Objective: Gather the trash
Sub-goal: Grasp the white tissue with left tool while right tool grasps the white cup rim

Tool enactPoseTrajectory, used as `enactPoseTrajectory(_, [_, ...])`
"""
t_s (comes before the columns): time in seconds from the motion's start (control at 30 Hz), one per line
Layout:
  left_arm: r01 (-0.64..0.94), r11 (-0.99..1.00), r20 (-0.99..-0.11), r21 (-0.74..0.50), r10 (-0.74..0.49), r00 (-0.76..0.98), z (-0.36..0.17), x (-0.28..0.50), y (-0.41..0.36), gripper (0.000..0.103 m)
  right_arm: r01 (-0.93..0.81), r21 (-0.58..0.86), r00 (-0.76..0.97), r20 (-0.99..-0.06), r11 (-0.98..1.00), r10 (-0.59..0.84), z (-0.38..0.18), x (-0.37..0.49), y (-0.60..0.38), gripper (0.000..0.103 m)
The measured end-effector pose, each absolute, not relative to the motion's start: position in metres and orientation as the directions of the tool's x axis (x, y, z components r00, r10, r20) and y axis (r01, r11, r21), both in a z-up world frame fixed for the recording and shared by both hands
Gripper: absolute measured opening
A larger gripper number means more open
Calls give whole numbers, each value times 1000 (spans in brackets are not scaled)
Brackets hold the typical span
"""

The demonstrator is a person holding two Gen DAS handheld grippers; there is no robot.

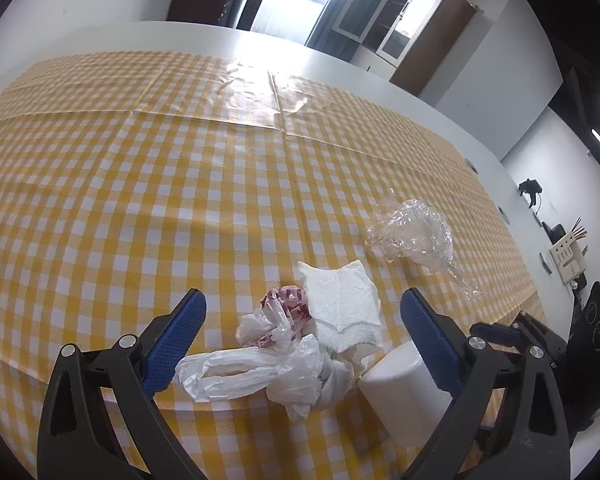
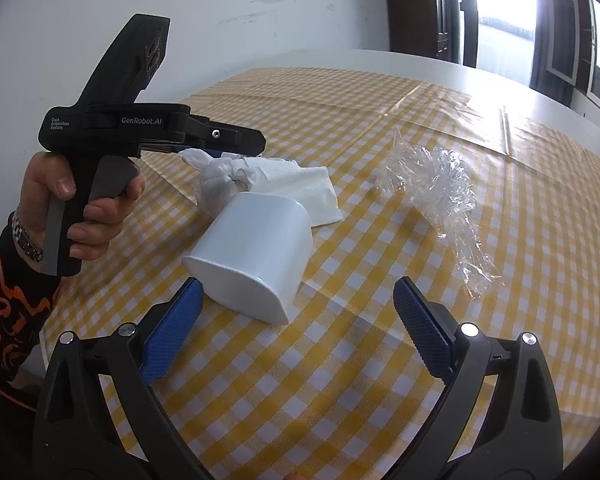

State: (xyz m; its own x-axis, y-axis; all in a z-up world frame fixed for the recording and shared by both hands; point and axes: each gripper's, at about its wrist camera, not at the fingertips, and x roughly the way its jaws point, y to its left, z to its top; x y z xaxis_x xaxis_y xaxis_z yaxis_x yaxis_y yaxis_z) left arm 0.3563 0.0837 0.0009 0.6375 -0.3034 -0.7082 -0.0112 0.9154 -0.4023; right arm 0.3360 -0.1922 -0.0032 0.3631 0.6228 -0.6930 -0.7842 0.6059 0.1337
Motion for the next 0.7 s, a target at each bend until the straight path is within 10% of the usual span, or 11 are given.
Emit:
enactPoseTrajectory(0.3, [124,937,-608,-326,-308,731,31,352,55,91,-788,113,351,-725,605,592,-15,333,-169,53])
enactPoseTrajectory(0.5, [147,938,-692,-313,-331,641,7,369,41,62,-787,99,355,-735,609,578,-19,333,-169,18])
enactPoseTrajectory(0.7, [134,953,-731,-272,-295,615,-4,373,39,36,-769,89,376,-738,633,560,-21,338,-174,5])
